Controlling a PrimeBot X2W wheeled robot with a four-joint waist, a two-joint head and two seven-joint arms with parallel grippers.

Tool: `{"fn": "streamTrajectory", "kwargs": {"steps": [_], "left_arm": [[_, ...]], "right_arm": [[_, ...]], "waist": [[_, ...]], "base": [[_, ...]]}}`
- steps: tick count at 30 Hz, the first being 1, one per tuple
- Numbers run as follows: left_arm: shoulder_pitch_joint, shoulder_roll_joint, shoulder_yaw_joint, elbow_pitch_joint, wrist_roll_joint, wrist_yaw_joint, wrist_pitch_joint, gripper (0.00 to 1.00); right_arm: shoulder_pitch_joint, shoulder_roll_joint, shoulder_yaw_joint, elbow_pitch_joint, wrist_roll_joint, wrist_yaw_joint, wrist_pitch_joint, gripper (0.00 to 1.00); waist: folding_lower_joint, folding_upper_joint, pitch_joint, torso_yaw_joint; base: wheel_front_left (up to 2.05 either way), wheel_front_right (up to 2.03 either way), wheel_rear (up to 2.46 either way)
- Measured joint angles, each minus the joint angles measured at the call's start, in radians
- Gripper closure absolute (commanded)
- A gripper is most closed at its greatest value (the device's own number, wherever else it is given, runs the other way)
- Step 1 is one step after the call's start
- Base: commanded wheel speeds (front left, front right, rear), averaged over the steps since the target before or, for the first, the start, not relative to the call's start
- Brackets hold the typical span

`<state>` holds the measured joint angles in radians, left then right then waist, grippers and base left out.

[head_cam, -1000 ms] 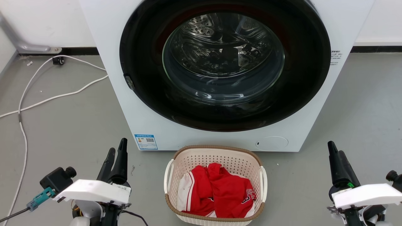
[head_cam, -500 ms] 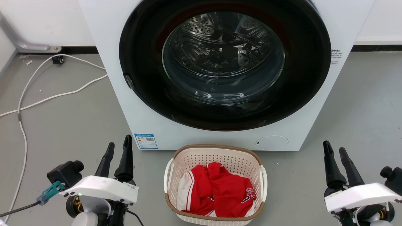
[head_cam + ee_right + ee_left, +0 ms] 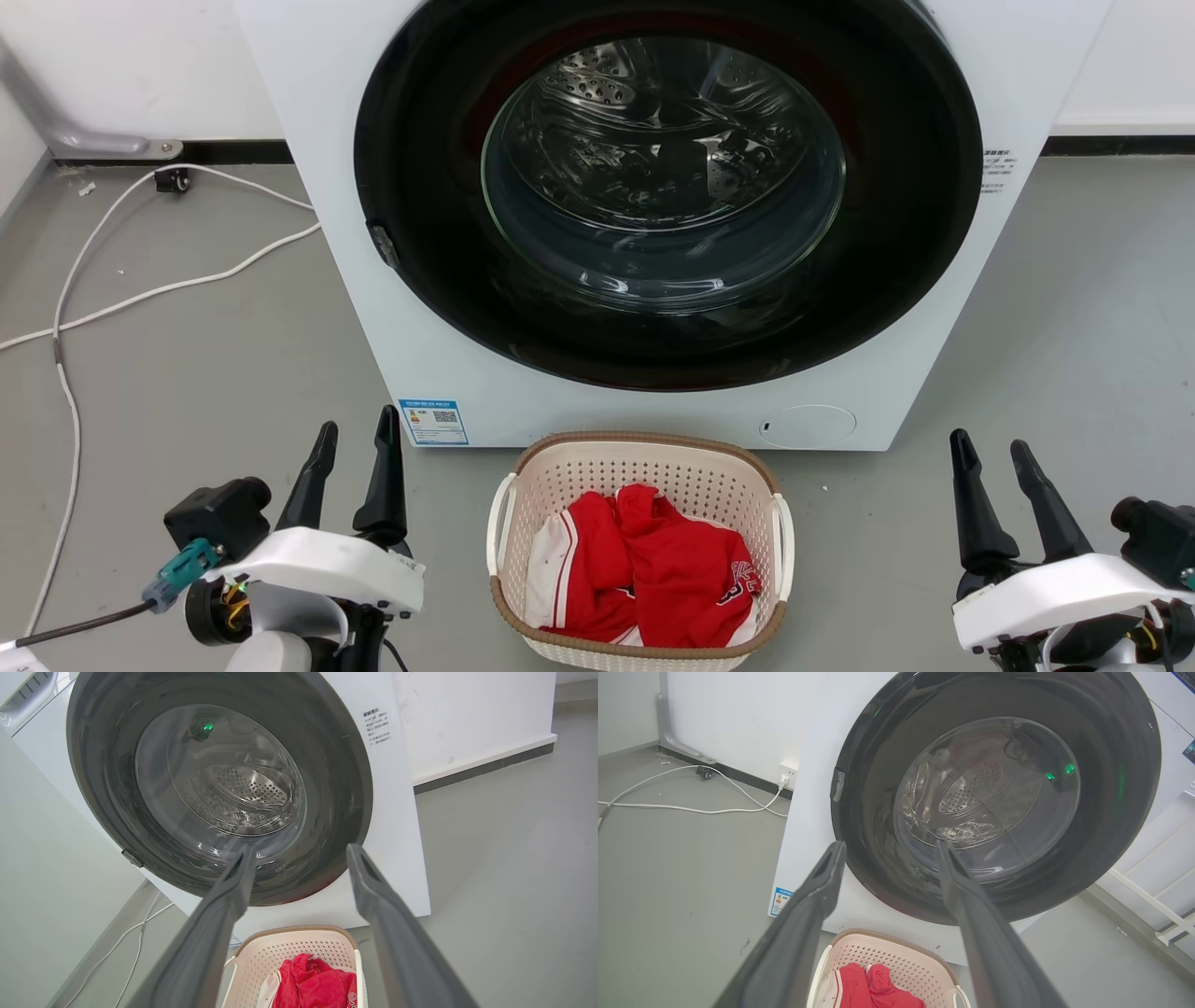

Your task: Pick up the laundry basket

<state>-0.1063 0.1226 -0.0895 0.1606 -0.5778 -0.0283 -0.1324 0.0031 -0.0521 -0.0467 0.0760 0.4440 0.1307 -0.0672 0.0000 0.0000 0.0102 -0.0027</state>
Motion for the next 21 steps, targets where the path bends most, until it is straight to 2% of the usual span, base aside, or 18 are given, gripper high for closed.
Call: {"fn": "streamTrajectory", "kwargs": {"steps": [21], "left_arm": [[0.007,0.007,-0.031,-0.006,0.203,0.020,-0.050,0.00]], "right_arm": [[0.021,0.000,0.002,-0.035,-0.212,0.000,-0.021,0.00]], "waist": [[0.0000,0.0000,0.004,0.009]], "base": [[0.00,0.00,0.00]]}}
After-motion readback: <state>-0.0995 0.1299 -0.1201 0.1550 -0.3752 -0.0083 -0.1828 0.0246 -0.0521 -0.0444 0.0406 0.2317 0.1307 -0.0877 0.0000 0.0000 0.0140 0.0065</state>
